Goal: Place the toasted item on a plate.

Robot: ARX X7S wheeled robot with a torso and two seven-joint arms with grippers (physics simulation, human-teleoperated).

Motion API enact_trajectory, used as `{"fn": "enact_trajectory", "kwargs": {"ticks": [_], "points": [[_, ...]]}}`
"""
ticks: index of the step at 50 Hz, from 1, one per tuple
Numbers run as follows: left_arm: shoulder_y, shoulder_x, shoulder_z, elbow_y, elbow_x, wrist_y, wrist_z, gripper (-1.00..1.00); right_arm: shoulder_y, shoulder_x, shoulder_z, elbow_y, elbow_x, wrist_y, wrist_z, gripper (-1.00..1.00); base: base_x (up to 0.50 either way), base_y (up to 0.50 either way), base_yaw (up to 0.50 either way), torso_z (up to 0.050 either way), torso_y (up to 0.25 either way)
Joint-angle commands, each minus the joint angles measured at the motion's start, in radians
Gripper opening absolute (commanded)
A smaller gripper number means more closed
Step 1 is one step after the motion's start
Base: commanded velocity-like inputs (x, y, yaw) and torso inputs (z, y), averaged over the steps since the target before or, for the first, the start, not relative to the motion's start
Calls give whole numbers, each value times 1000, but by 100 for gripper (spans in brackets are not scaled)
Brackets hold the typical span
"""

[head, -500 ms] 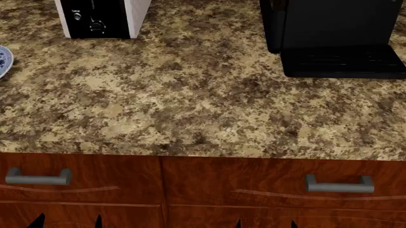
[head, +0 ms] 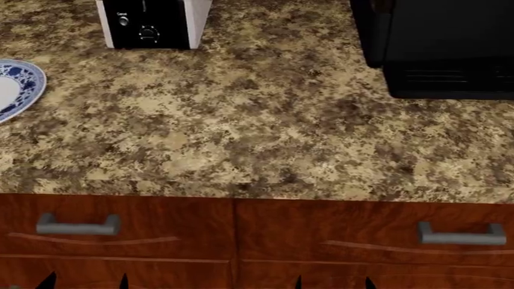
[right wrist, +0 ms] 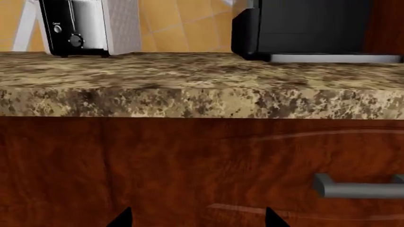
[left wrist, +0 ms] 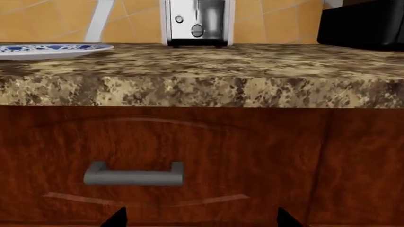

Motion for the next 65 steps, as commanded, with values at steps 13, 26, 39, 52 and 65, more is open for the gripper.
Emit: {"fn": "enact_trajectory", "kwargs": {"ticks": [13, 26, 39, 52, 65], "points": [[4, -39, 41, 7, -35, -4, -36, 100, 1, 32, -41, 4, 33, -2, 32, 100, 0, 394, 0, 0, 0], [-4, -51, 56, -5, -42, -6, -63, 100, 6, 43, -60, 14, 46, -3, 50, 100, 0, 462, 0, 0, 0], [-6, -64, 73, 0, -59, -16, -75, 100, 6, 58, -76, 11, 57, 2, 68, 100, 0, 494, 0, 0, 0], [-9, -74, 85, -2, -70, -19, -91, 100, 8, 70, -91, 10, 68, 3, 80, 100, 0, 495, 0, 0, 0], [-9, -95, 105, 16, -63, -35, -103, 100, 20, 77, -113, 5, 62, 2, 94, 100, 0, 86, 0, 25, 0]]}}
